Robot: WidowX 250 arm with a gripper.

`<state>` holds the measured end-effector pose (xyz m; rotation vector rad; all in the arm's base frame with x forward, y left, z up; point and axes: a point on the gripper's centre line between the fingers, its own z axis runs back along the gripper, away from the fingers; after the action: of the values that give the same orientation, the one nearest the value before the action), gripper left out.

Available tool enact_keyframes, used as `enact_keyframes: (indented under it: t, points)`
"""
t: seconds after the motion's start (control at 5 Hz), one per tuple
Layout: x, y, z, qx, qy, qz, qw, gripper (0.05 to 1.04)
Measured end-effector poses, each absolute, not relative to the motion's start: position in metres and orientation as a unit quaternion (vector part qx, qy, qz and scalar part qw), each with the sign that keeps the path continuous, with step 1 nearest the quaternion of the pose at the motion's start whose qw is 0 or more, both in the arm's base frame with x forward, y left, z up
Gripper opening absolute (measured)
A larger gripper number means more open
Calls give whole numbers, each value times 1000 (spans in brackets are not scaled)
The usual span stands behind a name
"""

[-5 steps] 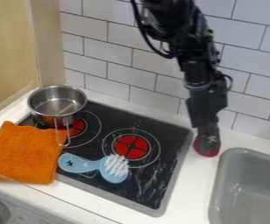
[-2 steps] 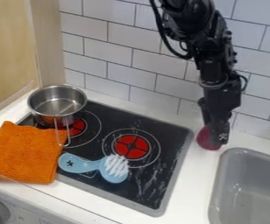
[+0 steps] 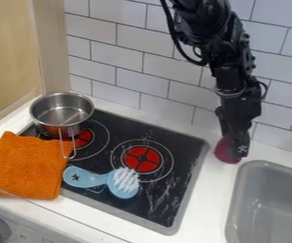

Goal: Put the red thing in the silver suit

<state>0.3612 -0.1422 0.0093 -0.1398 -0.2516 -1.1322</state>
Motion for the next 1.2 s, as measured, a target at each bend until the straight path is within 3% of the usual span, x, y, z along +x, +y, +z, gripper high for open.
enact_keyframes:
  t: [0.6,1.2]
  points:
    - [348,-113,48,-48,-162,-502,848,654]
    - [351,-22,91,-26,-224,-373,900,654]
